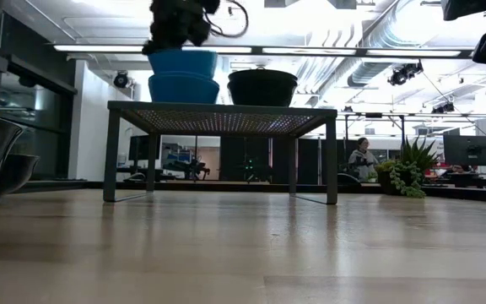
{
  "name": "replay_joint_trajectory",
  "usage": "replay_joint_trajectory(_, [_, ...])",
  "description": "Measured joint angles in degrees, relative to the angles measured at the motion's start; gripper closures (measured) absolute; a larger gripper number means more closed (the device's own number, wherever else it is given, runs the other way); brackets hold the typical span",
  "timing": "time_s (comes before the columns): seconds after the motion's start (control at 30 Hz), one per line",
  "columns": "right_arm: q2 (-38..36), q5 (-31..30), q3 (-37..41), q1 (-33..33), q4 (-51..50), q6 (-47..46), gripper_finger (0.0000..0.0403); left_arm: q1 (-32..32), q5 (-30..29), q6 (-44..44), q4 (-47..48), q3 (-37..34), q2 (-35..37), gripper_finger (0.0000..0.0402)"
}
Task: Pick & Place Mini bowls
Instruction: Stack the blue bowl on top of the blue bowls on the shelf
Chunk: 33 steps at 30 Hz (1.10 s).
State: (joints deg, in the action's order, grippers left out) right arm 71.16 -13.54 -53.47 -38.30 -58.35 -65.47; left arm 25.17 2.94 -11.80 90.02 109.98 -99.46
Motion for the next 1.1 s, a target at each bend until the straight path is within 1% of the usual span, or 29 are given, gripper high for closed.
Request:
replay_joint_trajectory(0.17, [0.00,-0.02,0.00,0.00,-0.02,-0.02,0.0215,-0.04,1.46,0.93,0.20,0.07,-0.94,0.0401])
replay_joint_trajectory(0.53, [0.00,-0.26,0.00,0.00,-0.02,-0.04,0.0215,-0.04,1.66,1.28,0.18,0.03,-2.73,0.0401])
replay_joint_trajectory(0.77, [0.00,-0.28,0.00,0.00,0.00,-0.04,0.0215,-0.04,4.00,2.86,0.13,0.04,-4.49,0.0401])
replay_joint_trajectory(0.87, [0.00,-0.26,0.00,0.00,-0.01,-0.04,0.0215,-0.04,4.02,3.70,-0.14,-0.18,-4.92,0.0401])
replay_joint_trajectory(0.97, [0.02,-0.24,0.00,0.00,0.00,-0.04,0.0215,-0.04,4.02,4.07,0.11,-0.01,-4.65,0.0396])
replay_joint_trajectory(1.1, [0.02,-0.25,0.00,0.00,0.00,-0.03,0.0215,-0.04,3.56,4.13,-0.02,-0.08,-4.91,0.0379])
